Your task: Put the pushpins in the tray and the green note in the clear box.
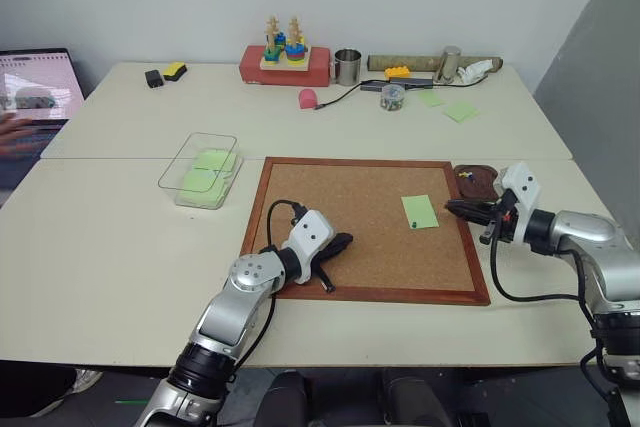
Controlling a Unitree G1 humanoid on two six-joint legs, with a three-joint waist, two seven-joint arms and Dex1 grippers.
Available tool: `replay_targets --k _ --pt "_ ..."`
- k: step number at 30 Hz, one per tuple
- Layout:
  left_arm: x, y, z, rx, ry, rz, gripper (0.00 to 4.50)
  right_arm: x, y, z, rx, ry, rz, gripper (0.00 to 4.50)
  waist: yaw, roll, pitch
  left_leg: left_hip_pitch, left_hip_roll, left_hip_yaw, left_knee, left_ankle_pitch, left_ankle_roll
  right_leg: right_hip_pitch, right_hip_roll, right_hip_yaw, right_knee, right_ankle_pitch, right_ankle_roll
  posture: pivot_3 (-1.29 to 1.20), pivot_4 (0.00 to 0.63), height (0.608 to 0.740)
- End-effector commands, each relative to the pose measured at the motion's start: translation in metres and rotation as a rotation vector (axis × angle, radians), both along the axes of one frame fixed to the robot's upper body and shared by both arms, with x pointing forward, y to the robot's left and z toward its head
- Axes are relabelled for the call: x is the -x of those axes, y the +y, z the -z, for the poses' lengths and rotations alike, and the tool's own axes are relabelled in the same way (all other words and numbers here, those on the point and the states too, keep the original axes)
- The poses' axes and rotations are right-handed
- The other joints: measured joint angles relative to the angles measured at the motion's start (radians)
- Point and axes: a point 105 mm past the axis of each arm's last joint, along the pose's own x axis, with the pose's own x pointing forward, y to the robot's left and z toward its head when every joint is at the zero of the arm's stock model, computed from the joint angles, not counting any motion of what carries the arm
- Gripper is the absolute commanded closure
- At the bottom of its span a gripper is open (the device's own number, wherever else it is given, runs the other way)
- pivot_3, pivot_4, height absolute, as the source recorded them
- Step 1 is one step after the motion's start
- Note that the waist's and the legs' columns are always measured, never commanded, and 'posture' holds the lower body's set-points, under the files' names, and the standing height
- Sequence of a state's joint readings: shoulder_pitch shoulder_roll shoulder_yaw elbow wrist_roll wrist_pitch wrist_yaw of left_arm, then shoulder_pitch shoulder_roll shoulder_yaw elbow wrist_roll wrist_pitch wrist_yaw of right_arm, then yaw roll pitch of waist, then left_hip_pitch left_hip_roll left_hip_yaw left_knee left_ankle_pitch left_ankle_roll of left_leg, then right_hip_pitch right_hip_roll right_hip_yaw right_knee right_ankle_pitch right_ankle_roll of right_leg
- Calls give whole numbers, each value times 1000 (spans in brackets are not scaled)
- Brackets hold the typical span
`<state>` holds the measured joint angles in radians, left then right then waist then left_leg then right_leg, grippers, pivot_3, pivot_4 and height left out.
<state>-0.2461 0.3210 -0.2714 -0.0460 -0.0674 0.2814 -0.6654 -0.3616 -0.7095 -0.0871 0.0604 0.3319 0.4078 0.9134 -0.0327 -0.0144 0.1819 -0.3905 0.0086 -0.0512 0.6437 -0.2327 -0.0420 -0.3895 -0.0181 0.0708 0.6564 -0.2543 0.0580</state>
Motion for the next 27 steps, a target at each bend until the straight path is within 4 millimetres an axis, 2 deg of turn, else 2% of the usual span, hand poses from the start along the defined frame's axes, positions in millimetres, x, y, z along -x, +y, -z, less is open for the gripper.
replay_targets --k 1,8,13,21,27 --pt "10 5 31 -71 109 -3 4500 -23 -30 -18 23 -92 201 4492 0 0 0 0 0 0 0 0 0 0 0 0 0 0 0 0 150 740" --pt "10 3 30 -70 107 3 4500 -56 -67 -13 55 -101 492 4492 0 0 0 0 0 0 -1 0 0 0 0 0 0 0 -1 0 150 740" --pt "10 3 30 -72 104 4 4500 -66 -70 -2 57 -66 536 4492 0 0 0 0 0 0 -1 0 0 0 0 0 -1 0 -1 0 150 740" --pt "10 3 30 -72 104 -1 4500 -70 -64 -2 8 -61 522 2832 -1 0 0 0 0 0 -2 0 0 0 0 0 -1 0 -1 0 150 740" --pt "10 3 30 -71 103 0 4500 -67 -63 -17 -11 -96 497 1535 -1 0 0 0 0 0 -2 0 0 0 0 0 -1 0 -1 0 150 740"
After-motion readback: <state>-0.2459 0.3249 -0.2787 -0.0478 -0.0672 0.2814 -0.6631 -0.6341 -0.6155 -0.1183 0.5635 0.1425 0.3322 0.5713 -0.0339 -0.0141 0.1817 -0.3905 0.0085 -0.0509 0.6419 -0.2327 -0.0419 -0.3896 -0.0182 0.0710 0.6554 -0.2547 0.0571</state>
